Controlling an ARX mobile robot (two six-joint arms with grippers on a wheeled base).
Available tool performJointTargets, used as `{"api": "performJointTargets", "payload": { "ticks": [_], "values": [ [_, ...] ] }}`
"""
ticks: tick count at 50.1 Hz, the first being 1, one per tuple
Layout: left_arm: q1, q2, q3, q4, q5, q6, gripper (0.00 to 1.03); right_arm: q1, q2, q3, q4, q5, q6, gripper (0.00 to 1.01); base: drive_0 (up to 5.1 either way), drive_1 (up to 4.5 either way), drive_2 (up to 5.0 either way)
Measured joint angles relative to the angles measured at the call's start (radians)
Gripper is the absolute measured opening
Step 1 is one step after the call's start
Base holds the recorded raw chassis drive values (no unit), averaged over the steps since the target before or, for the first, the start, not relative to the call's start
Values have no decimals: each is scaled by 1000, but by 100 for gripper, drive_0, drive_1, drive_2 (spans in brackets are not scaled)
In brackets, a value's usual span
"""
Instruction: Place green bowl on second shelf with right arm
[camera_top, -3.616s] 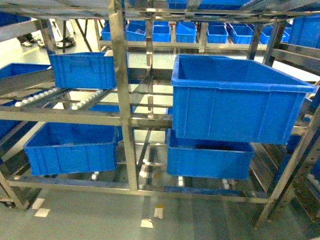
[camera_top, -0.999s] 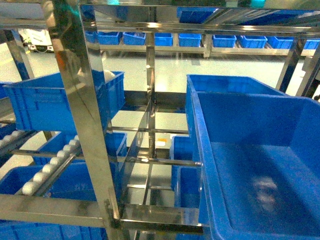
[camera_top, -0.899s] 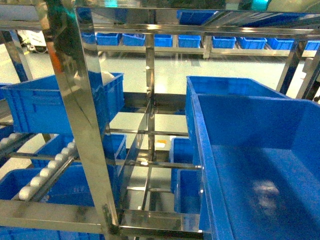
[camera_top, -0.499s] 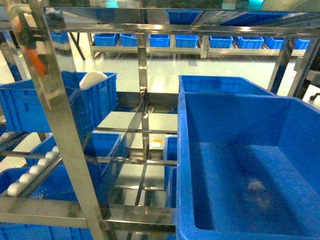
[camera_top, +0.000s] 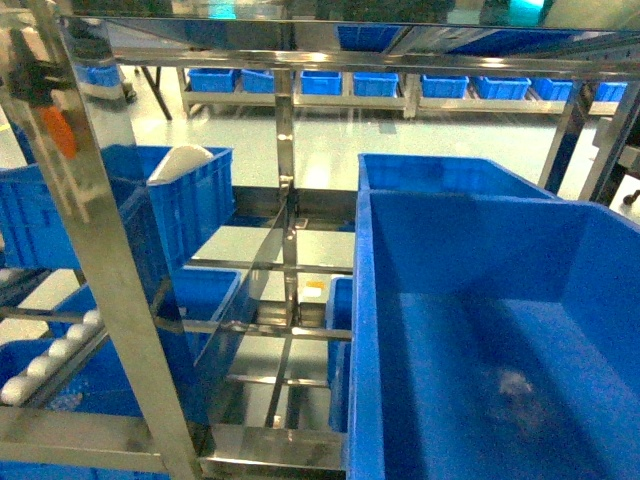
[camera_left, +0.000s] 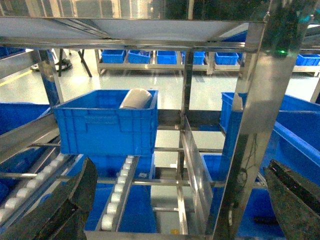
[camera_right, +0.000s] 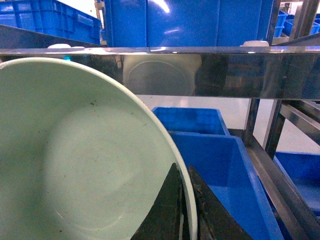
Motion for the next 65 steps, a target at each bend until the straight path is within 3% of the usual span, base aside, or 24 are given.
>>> {"api": "performJointTargets", "payload": {
  "ticks": [58, 65],
  "values": [
    [0, 0, 0, 0, 0, 0, 98, 0, 0, 0, 0, 0, 0, 2, -1, 15, -16],
    [0, 0, 0, -1, 0, 0, 98, 3, 21, 0, 9, 1, -20, 2, 0, 0, 0]
  ]
}}
